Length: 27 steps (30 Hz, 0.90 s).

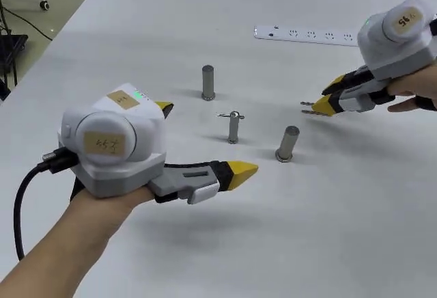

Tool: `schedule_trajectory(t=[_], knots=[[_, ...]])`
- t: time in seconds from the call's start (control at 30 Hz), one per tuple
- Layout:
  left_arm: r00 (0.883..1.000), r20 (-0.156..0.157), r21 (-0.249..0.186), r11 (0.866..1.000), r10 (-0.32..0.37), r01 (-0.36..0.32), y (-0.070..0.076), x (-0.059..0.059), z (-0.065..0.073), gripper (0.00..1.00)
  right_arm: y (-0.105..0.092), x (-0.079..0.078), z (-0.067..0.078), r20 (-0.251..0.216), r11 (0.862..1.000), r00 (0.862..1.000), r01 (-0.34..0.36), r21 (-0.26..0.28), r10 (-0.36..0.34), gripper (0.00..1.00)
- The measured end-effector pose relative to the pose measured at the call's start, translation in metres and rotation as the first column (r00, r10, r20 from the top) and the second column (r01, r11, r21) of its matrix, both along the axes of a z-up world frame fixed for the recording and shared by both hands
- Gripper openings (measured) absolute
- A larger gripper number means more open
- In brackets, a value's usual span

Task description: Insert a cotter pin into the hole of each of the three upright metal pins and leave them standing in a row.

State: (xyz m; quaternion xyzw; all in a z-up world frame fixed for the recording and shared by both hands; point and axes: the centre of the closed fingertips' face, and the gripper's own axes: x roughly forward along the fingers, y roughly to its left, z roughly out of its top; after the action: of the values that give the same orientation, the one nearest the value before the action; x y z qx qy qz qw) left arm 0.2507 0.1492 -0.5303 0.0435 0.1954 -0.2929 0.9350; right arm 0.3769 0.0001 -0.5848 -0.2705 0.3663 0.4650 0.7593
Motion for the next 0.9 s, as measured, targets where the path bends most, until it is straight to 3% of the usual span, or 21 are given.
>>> schedule_trajectory(t=[0.27,0.47,0.73,0.8,0.9], knots=[[1.000,0.012,-0.007,1.000,0.004,-0.004,0.002,0.002,0.005,0.94,0.002,0.003,-0.009,-0.036,0.996,0.998,-0.055,-0.072,0.053,0.18],[1.000,0.009,-0.006,1.000,0.003,-0.003,0.002,0.002,0.005,0.94,0.003,0.001,-0.012,-0.051,0.993,0.996,-0.077,-0.093,0.073,0.17],[1.000,0.008,0.009,1.000,-0.004,0.003,0.001,0.001,0.005,0.94,0.008,-0.001,-0.011,-0.068,0.994,0.995,-0.072,-0.076,0.067,0.18],[1.000,0.027,0.014,1.000,-0.006,0.005,0.001,0.002,0.009,0.94,0.009,0.002,-0.011,-0.070,0.996,0.996,-0.064,-0.067,0.059,0.17],[1.000,0.027,0.002,1.000,-0.003,0.003,0.001,0.002,0.010,0.94,0.009,0.002,-0.010,-0.065,0.994,0.996,-0.074,-0.077,0.069,0.17]])
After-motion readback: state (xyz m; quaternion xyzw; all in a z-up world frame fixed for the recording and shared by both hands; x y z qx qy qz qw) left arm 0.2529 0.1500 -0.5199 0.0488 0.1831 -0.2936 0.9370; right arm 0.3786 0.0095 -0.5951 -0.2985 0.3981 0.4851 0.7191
